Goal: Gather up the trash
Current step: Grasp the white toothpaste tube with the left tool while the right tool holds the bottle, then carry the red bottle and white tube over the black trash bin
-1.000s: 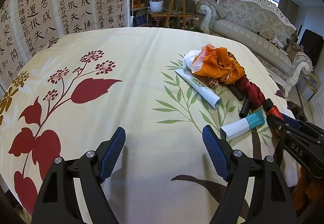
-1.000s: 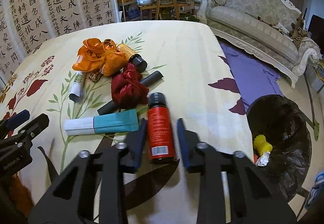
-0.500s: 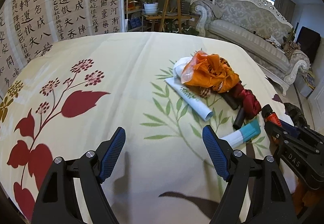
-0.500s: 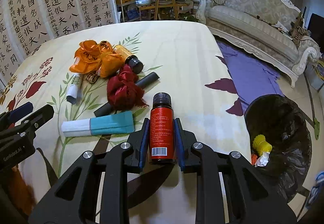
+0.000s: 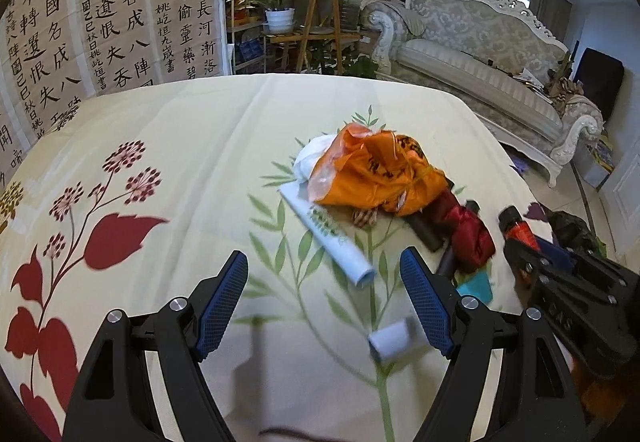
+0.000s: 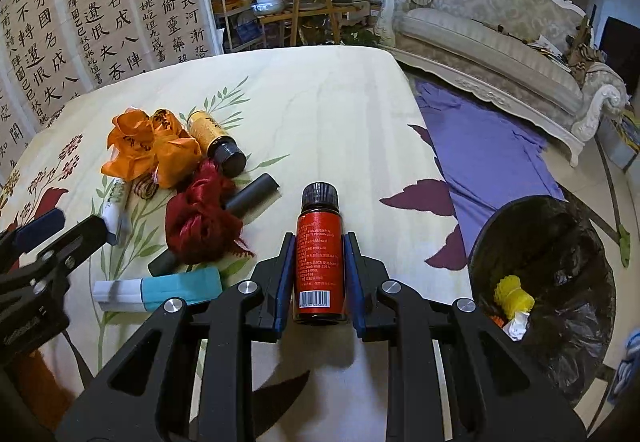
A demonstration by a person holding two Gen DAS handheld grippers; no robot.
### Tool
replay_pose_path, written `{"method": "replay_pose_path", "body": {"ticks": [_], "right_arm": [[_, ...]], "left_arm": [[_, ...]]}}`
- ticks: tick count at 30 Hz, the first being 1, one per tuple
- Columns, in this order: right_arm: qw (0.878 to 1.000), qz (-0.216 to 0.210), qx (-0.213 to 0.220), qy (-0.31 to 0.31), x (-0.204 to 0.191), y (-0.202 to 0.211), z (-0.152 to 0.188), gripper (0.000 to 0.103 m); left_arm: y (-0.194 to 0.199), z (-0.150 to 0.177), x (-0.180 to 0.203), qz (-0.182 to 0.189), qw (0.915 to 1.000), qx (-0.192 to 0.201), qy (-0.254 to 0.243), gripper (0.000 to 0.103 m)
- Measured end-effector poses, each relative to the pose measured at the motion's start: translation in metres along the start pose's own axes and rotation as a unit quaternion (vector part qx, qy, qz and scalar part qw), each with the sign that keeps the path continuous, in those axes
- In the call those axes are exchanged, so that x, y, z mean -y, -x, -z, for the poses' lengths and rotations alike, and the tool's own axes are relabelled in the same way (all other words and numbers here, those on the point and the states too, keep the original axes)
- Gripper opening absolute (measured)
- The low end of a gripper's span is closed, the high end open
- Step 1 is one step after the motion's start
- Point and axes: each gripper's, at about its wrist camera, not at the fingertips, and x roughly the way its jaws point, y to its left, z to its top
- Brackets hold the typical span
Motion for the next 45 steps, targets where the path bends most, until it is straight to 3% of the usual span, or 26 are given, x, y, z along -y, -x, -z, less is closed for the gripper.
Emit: {"method": "replay_pose_path", "body": {"ticks": [6,15,21,32,45], "right_arm": [[1.000,-0.004,0.000,-0.002,0.002,0.000,0.000,0.023],[1.000,-0.003,0.000,-0.002,0.002,0.000,0.000,0.024],[1.000,0.000,0.000,0.002,0.000,0.001,0.002,0.023],[1.000,-0.001,0.001,0.001,-0.003,0.015,0.018,0.023],[1.000,0.003,0.023,-0.009,0.006,0.055,0.042,0.023]], "left_arm": [[-0.017,-0.009,-0.006,-0.013,0.9996,-0.021,0.011,0.072],[-0.014,-0.001,-0.014,0.003,0.9995,-0.031,0.001,0.017],[-0.006,0.007,-0.021,0.010,0.9995,-0.030,0.002,0.012],[0.017,0.023,-0.033,0.015,0.9995,-0.021,0.017,0.011],[0.050,0.036,-0.007,0.053,0.9986,0.005,0.001,0.011]]}}
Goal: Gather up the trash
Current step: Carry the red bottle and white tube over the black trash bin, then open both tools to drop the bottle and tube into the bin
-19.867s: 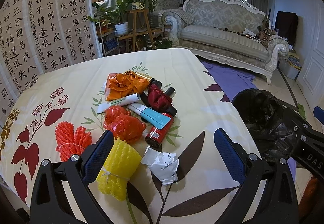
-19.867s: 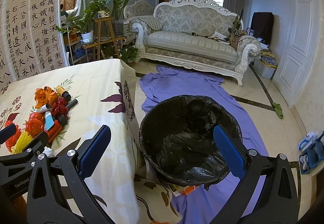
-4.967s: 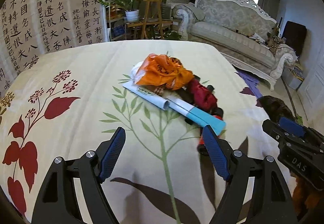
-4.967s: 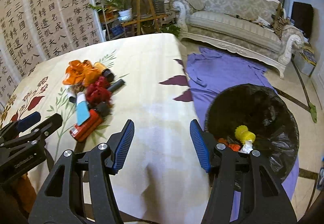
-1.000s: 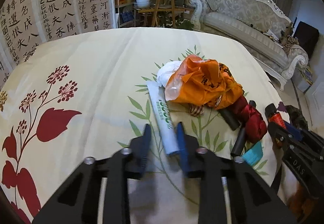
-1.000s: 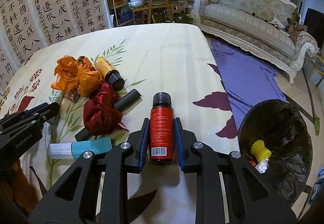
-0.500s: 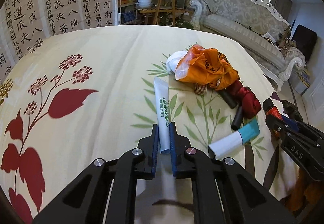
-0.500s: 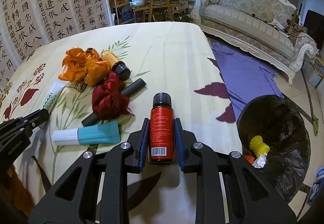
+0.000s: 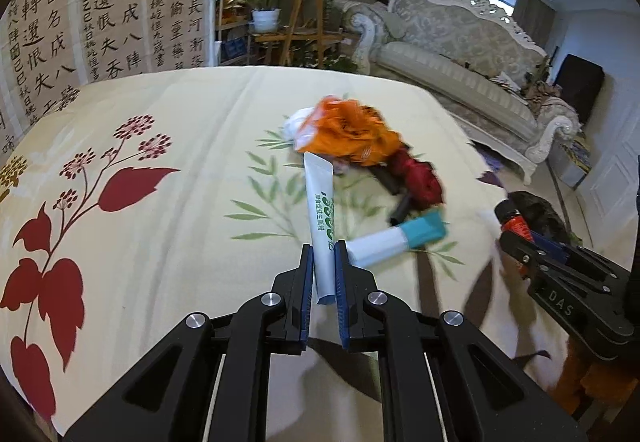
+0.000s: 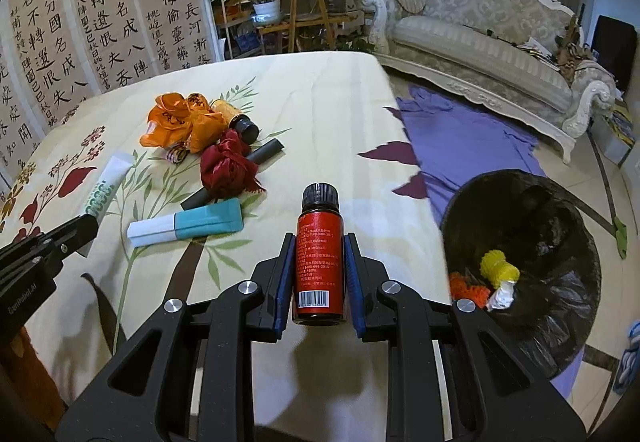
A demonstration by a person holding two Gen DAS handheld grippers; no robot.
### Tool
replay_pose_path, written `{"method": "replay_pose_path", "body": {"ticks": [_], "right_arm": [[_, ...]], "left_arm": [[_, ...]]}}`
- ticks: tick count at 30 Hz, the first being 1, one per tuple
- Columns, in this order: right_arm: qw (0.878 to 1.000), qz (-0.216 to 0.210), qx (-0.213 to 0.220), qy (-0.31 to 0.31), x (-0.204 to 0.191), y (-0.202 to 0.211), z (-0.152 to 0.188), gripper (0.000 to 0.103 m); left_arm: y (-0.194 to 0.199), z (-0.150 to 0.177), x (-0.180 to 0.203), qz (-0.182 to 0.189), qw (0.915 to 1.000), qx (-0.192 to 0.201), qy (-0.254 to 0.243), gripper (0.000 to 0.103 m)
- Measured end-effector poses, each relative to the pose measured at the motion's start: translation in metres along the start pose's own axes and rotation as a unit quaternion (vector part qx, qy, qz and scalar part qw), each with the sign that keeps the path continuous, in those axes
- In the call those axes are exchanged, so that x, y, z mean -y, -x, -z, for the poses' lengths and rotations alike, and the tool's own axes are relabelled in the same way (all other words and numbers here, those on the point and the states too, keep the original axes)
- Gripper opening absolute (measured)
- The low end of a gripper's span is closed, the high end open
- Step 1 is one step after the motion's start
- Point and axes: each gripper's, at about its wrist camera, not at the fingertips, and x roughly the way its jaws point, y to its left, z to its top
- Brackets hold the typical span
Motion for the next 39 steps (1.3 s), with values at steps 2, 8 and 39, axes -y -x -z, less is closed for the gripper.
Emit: {"method": "replay_pose_path", "body": {"ticks": [2,8,39], "right_arm": [[1.000,0.004,0.006,-0.004,0.005,0.008,0.002,0.023],[0.999,0.022,0.020,-0.024,0.028,0.027,0.008,0.023],[0.978,0.142,0.037,-0.146,0.199,0.030,0.029,0.023]], "left_arm": [[0.004,0.001,0.010,0.008,0.9999,0.005,-0.006,0.011],[0.007,0.003,0.038,0.032,0.9990,0.015,-0.028,0.011],[-0.065,-0.007,0.233,0.120,0.9745,-0.007,-0.190,0.012]]}}
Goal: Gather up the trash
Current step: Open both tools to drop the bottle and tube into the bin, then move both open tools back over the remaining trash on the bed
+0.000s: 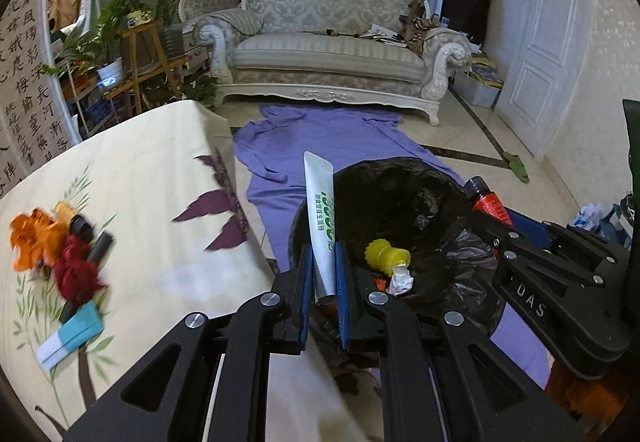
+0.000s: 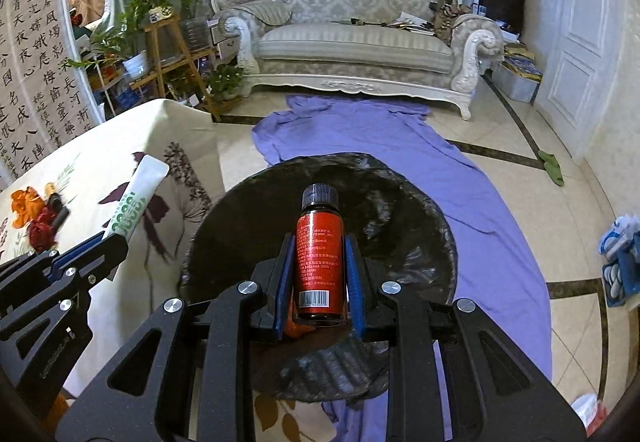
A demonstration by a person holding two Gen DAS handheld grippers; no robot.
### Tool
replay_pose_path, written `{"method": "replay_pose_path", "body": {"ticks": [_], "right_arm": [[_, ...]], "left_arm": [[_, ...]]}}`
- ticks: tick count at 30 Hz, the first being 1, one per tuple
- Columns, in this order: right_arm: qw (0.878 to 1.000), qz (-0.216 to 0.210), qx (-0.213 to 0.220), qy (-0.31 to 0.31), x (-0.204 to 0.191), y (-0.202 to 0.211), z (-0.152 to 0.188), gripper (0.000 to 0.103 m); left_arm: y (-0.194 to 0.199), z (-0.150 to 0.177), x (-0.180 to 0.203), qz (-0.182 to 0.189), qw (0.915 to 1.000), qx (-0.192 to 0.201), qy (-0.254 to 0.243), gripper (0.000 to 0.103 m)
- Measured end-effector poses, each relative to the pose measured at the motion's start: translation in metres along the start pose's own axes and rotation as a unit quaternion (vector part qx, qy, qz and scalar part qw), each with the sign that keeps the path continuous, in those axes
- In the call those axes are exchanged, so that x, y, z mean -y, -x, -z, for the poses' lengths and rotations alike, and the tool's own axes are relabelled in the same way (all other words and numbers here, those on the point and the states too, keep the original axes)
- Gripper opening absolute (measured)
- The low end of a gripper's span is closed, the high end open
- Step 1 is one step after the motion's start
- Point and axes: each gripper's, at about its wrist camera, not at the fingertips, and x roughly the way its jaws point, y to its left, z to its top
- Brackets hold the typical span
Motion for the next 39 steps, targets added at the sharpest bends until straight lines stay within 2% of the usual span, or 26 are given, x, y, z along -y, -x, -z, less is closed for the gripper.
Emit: {"method": "replay_pose_path", "body": {"ticks": [10,12,13,14,15,18,20,24,25,31,39], "right_arm": [[1.000,0.006,-0.004,-0.017,0.020,-0.025,-0.007,0.025],[1.000,0.009,-0.004,-0.023,0.024,-0.027,-0.010,0.029],[1.000,0.010,-0.003,-0.029,0.027,-0.028,-0.011,0.037],[0.999,0.012,-0.001,-0.032,0.029,-0.027,-0.010,0.041],[0.999,0.015,0.002,-0.035,0.031,-0.027,-0.011,0.041],[0.999,0.017,0.003,-0.042,0.036,-0.025,-0.011,0.043],[0.999,0.020,0.003,-0.047,0.038,-0.024,-0.010,0.048],[0.999,0.020,0.005,-0.047,0.037,-0.019,-0.007,0.052],[0.999,0.019,0.006,-0.047,0.036,-0.017,-0.006,0.055],[0.999,0.001,0.008,-0.039,0.018,-0.005,-0.001,0.056],[0.999,-0.044,-0.003,-0.008,-0.028,0.005,0.009,0.056]], "left_arm": [[-0.033,-0.013,0.019,-0.011,0.9996,-0.013,-0.024,0.012],[-0.040,-0.013,0.024,-0.009,0.9992,-0.022,-0.032,0.019],[-0.042,-0.014,0.027,-0.009,0.9990,-0.026,-0.035,0.021],[-0.042,-0.013,0.027,-0.010,0.9990,-0.028,-0.034,0.029],[-0.042,-0.013,0.027,-0.011,0.9990,-0.027,-0.033,0.039],[-0.039,-0.012,0.026,-0.012,0.9994,-0.018,-0.027,0.053],[-0.036,-0.012,0.026,-0.016,0.9994,-0.013,-0.027,0.060],[-0.026,-0.011,0.024,-0.025,0.9993,-0.005,-0.026,0.069],[-0.022,-0.010,0.022,-0.027,0.9993,-0.002,-0.026,0.069],[-0.002,0.002,0.007,-0.049,0.9984,0.005,-0.028,0.070],[0.035,0.034,-0.043,-0.083,0.9965,-0.005,0.007,0.070]]}}
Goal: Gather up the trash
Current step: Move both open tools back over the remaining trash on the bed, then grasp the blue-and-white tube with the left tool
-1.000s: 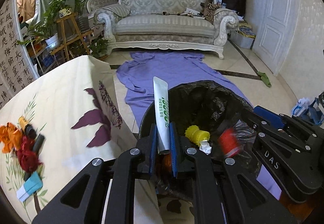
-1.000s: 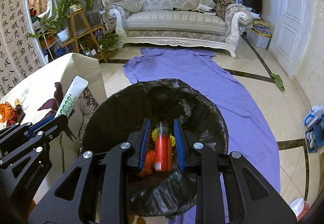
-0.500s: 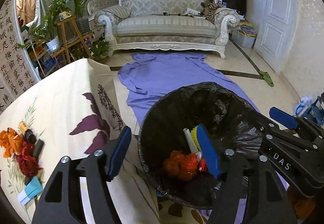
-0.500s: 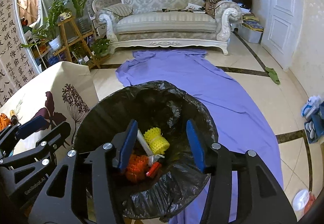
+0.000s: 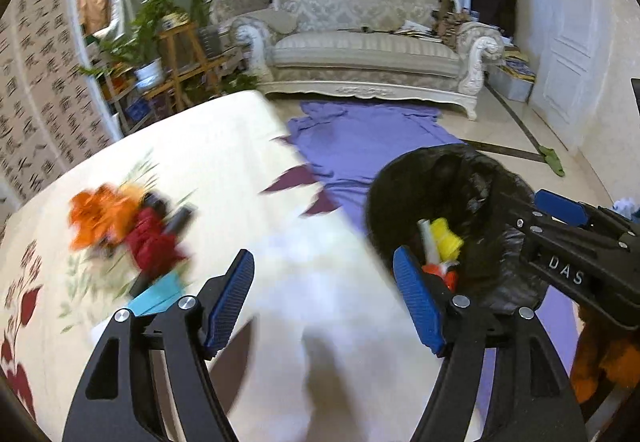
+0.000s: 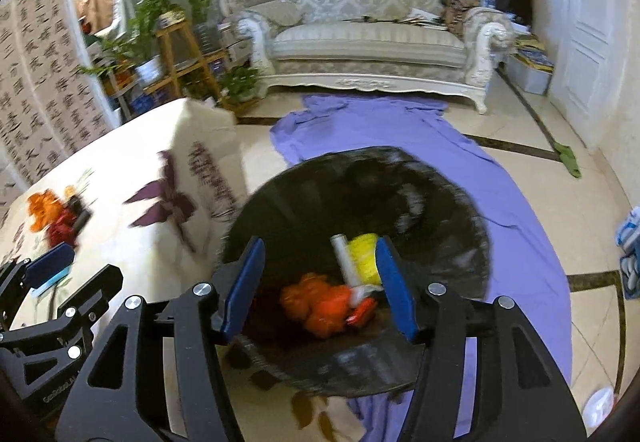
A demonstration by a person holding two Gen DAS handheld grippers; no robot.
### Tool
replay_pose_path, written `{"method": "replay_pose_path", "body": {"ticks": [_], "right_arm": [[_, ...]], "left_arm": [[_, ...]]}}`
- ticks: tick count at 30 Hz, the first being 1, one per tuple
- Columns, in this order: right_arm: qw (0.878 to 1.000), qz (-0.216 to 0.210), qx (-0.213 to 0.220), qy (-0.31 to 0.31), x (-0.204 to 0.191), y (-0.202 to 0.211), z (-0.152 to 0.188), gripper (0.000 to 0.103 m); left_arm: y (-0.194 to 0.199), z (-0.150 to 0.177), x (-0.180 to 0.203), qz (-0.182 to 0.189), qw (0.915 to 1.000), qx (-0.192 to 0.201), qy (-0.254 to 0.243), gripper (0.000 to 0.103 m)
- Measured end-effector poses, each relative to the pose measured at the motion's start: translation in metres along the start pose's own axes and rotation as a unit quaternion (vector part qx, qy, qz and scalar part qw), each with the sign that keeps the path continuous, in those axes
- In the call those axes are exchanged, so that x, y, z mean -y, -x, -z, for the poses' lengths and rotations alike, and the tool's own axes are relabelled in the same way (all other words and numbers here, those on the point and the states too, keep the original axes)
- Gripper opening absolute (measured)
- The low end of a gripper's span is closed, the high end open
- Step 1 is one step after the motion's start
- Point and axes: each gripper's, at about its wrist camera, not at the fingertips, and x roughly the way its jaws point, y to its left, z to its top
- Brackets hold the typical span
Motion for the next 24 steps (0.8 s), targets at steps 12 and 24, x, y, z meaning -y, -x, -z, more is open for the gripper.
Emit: {"method": "replay_pose_path", "body": {"ticks": [12,24], "right_arm": [[0.995,-0.063,-0.018,0.075,-0.091,0.006,0.013,0.056],[0.993,-0.062,-0.028,0.099,-0.120,0.004,0.016,0.056]], "left_arm": [[0.013,0.029,-0.091,-0.062,0.9952,-0.022,0.072,0.070],[-0.006,0.036,-0.124,-0.030,0.9929,-0.068,0.093,0.070]]}}
